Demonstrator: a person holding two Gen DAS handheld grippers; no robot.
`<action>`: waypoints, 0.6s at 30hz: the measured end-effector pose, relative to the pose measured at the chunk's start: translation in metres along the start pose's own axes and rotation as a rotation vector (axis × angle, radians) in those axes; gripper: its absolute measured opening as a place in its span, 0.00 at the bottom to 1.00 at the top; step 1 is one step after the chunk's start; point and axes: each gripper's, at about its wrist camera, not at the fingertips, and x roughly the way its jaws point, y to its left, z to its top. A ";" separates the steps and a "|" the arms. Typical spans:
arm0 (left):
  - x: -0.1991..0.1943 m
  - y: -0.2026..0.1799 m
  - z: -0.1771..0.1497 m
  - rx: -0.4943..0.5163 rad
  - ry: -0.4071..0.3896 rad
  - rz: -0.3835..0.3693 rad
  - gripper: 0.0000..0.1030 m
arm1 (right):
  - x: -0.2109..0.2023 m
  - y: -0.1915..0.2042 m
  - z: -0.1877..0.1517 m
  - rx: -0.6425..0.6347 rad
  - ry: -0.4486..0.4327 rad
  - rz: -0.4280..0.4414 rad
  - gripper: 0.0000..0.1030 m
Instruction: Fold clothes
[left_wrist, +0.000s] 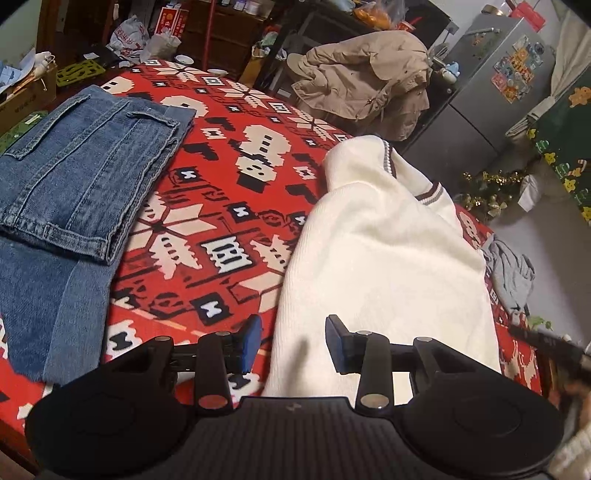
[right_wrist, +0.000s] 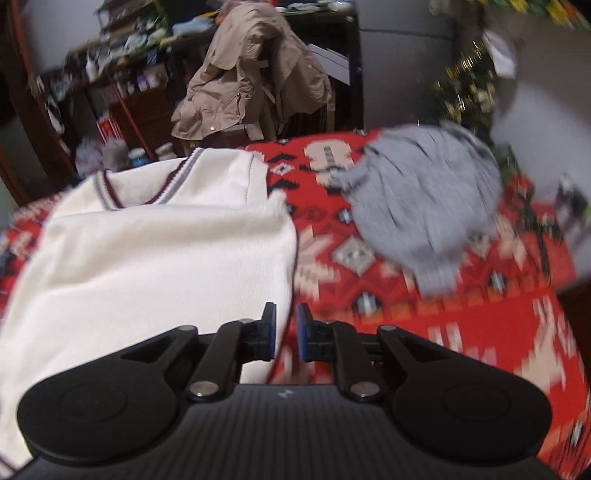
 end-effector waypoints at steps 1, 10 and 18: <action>-0.001 -0.001 -0.002 0.000 0.001 -0.004 0.36 | -0.006 0.000 -0.007 0.010 0.002 0.013 0.12; -0.014 -0.008 -0.020 -0.006 0.003 -0.031 0.37 | -0.056 0.003 -0.072 0.103 0.015 0.131 0.15; -0.040 -0.008 -0.027 0.004 -0.037 -0.031 0.41 | -0.058 0.023 -0.088 0.080 0.030 0.122 0.16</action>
